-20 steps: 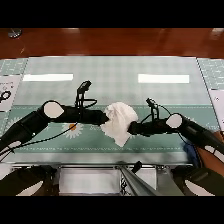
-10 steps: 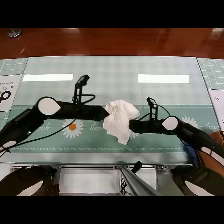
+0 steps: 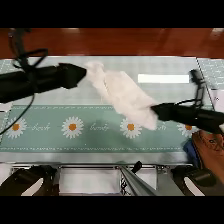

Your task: Fold the shirts.

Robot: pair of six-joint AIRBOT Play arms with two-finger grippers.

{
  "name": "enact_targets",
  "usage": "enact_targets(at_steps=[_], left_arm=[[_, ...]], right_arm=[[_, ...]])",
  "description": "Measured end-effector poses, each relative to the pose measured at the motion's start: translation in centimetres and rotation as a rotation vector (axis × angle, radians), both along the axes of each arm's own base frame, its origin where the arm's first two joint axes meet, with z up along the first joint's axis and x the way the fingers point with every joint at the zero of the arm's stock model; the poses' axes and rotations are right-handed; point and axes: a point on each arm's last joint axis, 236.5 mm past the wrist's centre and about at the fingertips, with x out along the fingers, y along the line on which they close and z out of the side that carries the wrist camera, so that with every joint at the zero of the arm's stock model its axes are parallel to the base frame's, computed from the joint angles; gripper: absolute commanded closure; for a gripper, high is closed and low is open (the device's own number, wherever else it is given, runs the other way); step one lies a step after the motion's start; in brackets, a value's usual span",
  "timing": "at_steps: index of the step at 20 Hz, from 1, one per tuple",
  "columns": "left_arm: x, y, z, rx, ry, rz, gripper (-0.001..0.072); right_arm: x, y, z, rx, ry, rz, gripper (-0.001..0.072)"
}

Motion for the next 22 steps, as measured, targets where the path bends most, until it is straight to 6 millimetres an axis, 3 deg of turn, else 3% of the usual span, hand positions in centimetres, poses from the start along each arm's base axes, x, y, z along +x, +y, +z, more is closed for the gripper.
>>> enact_targets(at_steps=[3,7,11,13,15,17,22], left_arm=[[-1.0,1.8,5.3,-0.026,-0.13,0.037,0.0686],[-3.7,3.3,13.0,-0.076,-0.307,0.058,0.0686],[-7.3,4.8,20.1,-0.108,-0.492,0.071,0.0686],[-8.6,5.8,21.9,-0.075,-0.564,0.093,0.0686],[-9.2,6.3,21.9,-0.029,-0.579,0.1,0.0686],[-9.5,6.1,20.4,0.026,-0.535,0.078,0.0686],[-9.8,5.3,13.1,0.173,-0.326,-0.018,0.0686]], right_arm=[[1.3,-4.5,7.9,-0.059,-0.181,-0.123,0.0691],[0.7,-7.5,17.4,-0.087,-0.392,-0.219,0.0691],[-1.0,-9.4,24.4,-0.117,-0.556,-0.284,0.0691],[-1.6,-10.8,26.5,-0.149,-0.606,-0.335,0.0691],[-2.0,-11.9,27.1,-0.178,-0.611,-0.371,0.0691],[-2.2,-12.2,26.1,-0.2,-0.559,-0.374,0.0691],[-2.9,-11.5,19.6,-0.29,-0.285,-0.267,0.0691]])
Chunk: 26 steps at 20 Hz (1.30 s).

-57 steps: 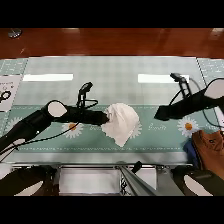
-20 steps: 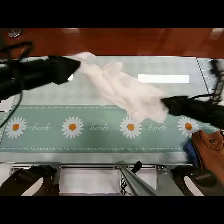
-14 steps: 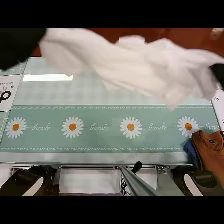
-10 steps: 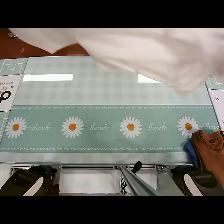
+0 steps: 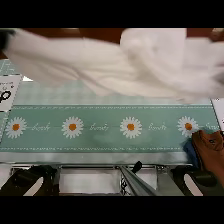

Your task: Fold the shirts.

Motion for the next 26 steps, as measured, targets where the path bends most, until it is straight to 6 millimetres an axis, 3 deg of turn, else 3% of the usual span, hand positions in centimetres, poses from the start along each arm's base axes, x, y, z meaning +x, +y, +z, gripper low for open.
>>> enact_targets(at_steps=[7,11,14,17,20,23,24,25,26], left_arm=[[-1.2,-0.5,-13.9,0.149,0.434,-0.055,0.0685],[-1.3,-0.3,-22.3,0.181,0.636,-0.036,0.0686],[-1.3,-0.3,-27.3,0.17,0.73,-0.008,0.0686],[-0.9,-0.7,-30.4,0.118,0.788,0.023,0.0686],[0.1,-1.2,-32.6,0.057,0.824,0.061,0.0685],[1.2,-1.4,-34.2,0.022,0.854,0.098,0.0686],[1.6,-1.4,-34.7,0.015,0.863,0.109,0.0685],[1.8,-1.4,-35.2,0.014,0.873,0.118,0.0685],[2.0,-1.4,-35.7,0.013,0.885,0.124,0.0685]], right_arm=[[-3.3,1.0,-12.4,-0.088,0.525,0.153,0.0691],[-1.2,1.6,-19.9,-0.045,0.608,0.148,0.069],[1.4,1.7,-24.0,-0.01,0.61,0.111,0.069],[3.8,1.7,-27.6,0.023,0.643,0.066,0.0687],[4.9,2.2,-31.0,0.064,0.725,0.05,0.0636],[5.4,2.7,-33.6,0.085,0.787,0.054,0.0483],[5.6,2.7,-34.1,0.083,0.793,0.056,0.0346],[5.7,2.6,-34.4,0.072,0.799,0.065,0.0271],[5.8,2.3,-34.3,0.052,0.801,0.075,0.0266]])
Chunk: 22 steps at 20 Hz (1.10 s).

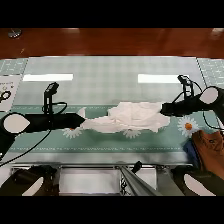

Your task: Fold the shirts.

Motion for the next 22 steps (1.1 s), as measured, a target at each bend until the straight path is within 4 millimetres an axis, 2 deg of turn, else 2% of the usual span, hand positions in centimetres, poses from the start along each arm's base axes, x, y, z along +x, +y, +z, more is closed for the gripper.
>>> enact_targets(at_steps=[4,6,7,9,10,13,19,22], left_arm=[[0.4,0.0,-1.1,0.006,0.025,0.012,0.0686],[0.5,0.0,-1.3,0.006,0.031,0.014,0.0685],[0.4,0.0,-1.4,0.007,0.035,0.013,0.0685],[0.2,-0.1,-1.5,0.009,0.042,0.007,0.0686],[0.2,-0.1,-1.6,0.01,0.045,0.005,0.0686],[0.0,-0.1,-1.6,0.011,0.052,-0.002,0.0686],[-0.1,-0.1,-1.7,0.012,0.055,-0.006,0.0685],[-0.1,-0.1,-1.7,0.012,0.055,-0.006,0.0685]], right_arm=[[-0.9,-2.6,0.7,-0.129,0.055,0.1,0.0266],[-2.2,-4.4,0.5,-0.173,0.11,0.103,0.0266],[-3.1,-5.1,0.1,-0.174,0.139,0.088,0.0242],[-5.0,-5.6,-0.8,-0.125,0.181,0.036,0.0213],[-5.8,-5.2,-1.3,-0.076,0.188,0.001,0.0156],[-6.9,-2.7,-2.3,0.123,0.159,-0.108,0.0119],[-6.3,3.0,-2.8,0.44,0.085,-0.262,0.0119],[-5.7,5.7,-2.6,0.518,0.049,-0.275,0.0139]])
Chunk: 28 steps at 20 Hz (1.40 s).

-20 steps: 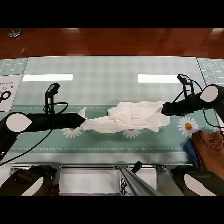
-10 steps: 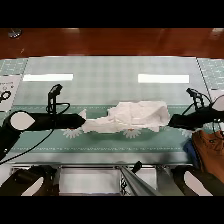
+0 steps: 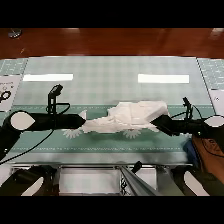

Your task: Fold the shirts.

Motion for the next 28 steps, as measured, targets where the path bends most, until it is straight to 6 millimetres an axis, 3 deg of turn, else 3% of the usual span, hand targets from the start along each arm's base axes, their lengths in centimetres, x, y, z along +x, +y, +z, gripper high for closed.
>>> enact_targets(at_steps=[2,3,5,6,7,8,9,11,13,15,17,19,21,24,28], left_arm=[[0.0,0.0,0.0,0.0,0.0,0.0,0.0685],[0.0,0.0,0.0,0.0,0.001,0.0,0.0686],[0.0,0.0,0.0,0.0,0.001,0.0,0.0686],[0.0,0.0,0.0,0.0,0.001,0.0,0.0685],[0.0,0.0,0.0,0.0,0.0,0.001,0.0686],[0.1,0.0,0.0,0.0,-0.003,0.003,0.0686],[0.2,0.0,0.0,-0.001,-0.007,0.006,0.0686],[0.4,0.0,0.1,-0.001,-0.013,0.01,0.0686],[0.6,0.1,0.3,-0.002,-0.023,0.012,0.0686],[1.1,0.3,1.0,0.006,-0.05,0.013,0.0686],[1.9,0.8,2.5,0.014,-0.1,0.019,0.0686],[3.2,1.6,5.8,0.017,-0.186,0.033,0.0686],[5.0,3.2,11.2,0.028,-0.33,0.067,0.0687],[6.8,7.3,22.2,0.088,-0.617,0.169,0.0686],[5.2,12.2,36.1,0.161,-0.946,0.316,0.0687]], right_arm=[[0.6,1.3,-0.1,0.008,-0.021,-0.02,0.0159],[0.8,1.7,-0.1,0.007,-0.029,-0.031,0.0224],[1.4,2.5,-0.3,0.003,-0.036,-0.062,0.0249],[1.6,2.9,-0.6,0.0,-0.035,-0.077,0.0302],[1.7,3.2,-0.9,-0.003,-0.027,-0.087,0.043],[1.7,3.5,-1.2,-0.007,-0.02,-0.093,0.0619],[1.7,3.9,-1.6,-0.008,-0.006,-0.098,0.069],[1.6,4.4,-2.1,-0.008,0.01,-0.1,0.069],[2.1,4.7,-1.3,-0.001,-0.015,-0.101,0.069],[3.5,4.6,1.3,0.02,-0.084,-0.1,0.0691],[5.2,4.0,5.5,0.043,-0.185,-0.096,0.0691],[6.4,2.7,11.0,0.059,-0.303,-0.088,0.0691],[7.0,0.8,17.1,0.051,-0.432,-0.085,0.0691],[6.3,-2.0,25.5,-0.021,-0.607,-0.068,0.069],[4.2,-3.9,33.6,-0.146,-0.773,-0.044,0.0691]])
